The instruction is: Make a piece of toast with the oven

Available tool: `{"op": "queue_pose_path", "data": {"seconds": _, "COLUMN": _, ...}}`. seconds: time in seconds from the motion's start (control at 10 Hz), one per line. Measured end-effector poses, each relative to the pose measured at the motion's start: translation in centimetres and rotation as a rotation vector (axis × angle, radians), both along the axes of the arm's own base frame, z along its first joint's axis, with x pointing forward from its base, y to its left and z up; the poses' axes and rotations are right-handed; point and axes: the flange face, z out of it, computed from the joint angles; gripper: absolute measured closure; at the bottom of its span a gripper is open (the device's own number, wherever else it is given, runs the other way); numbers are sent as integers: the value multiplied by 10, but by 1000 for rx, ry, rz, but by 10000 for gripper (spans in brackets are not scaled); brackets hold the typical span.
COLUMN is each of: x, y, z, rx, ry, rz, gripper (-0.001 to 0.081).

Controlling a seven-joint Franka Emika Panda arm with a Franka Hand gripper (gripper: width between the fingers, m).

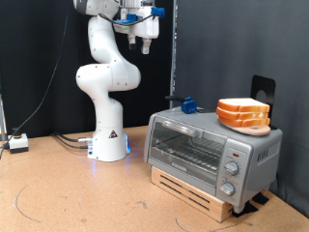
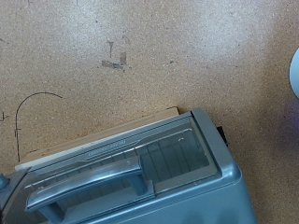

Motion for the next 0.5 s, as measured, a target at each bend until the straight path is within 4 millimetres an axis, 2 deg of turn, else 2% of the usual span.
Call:
{"op": "queue_pose_path", "data": {"seconds": 0.2, "x": 5, "y": 11, "z": 1, "rx": 43, "ry": -56, "rz": 126, "gripper": -3}}
{"op": "queue_pose_path", "data": {"seconds": 0.4, "x": 6, "y": 29, "z": -5, "rx": 56, "ry": -57, "rz": 383, "gripper": -3}}
{"op": "queue_pose_path", "data": {"seconds": 0.5, "x": 9, "y": 31, "z": -13, "rx": 30, "ry": -59, "rz": 509, "gripper": -3}}
